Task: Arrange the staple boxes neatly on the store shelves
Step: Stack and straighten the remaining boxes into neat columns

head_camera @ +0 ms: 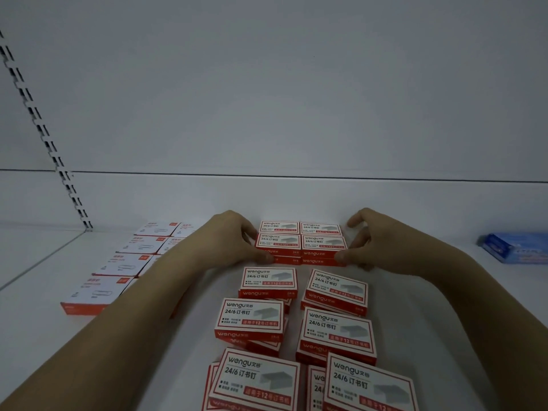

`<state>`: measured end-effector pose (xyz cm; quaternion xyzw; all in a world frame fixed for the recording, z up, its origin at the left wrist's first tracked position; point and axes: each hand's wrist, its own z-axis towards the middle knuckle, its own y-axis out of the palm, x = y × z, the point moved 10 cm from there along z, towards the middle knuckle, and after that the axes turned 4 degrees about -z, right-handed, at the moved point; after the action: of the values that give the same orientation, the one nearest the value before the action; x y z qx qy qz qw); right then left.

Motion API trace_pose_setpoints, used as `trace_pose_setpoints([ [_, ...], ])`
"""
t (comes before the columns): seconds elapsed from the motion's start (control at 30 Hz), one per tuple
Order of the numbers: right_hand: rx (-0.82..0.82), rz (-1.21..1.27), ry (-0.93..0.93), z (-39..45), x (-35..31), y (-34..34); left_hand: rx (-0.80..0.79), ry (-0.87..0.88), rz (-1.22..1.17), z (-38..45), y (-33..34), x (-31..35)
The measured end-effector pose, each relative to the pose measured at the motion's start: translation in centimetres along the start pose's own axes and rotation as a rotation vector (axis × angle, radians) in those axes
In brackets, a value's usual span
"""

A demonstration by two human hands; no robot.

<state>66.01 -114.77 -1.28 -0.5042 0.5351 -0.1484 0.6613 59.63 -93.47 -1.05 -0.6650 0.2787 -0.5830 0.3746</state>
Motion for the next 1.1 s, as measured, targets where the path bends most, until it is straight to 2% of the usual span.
trace_pose_setpoints([
  [0.47, 0.044, -0.025, -0.091, 0.1, -0.9, 0.5, -0.004, 0.025, -0.040, 0.1, 0.5, 0.3],
  [0.7, 0.040, -0.035, -0.035, -0.1, -0.9, -0.3, -0.005, 0.003, 0.014, -0.3, -0.2, 0.4],
  [0.8, 0.128, -0.006, -0.090, -1.4, -2.3, -2.6, 0.059, 0.118, -0.015, -1.3, -2.5, 1.9],
  [0.9, -0.042, 0.097, -0.220, -3.2, -4.8, -1.8, -0.156, 0.239, -0.067, -3.3, -1.5, 3.9],
  [1.0, -0.258, 0.058, -0.250, -4.4, -5.8, 0.8, -0.316, 0.232, 0.000, -4.0, 0.3, 3.7],
  [1.1, -0.308, -0.026, -0.218, -4.0, -5.0, 2.0, -0.399, 0.223, -0.046, -3.7, 1.2, 3.2],
])
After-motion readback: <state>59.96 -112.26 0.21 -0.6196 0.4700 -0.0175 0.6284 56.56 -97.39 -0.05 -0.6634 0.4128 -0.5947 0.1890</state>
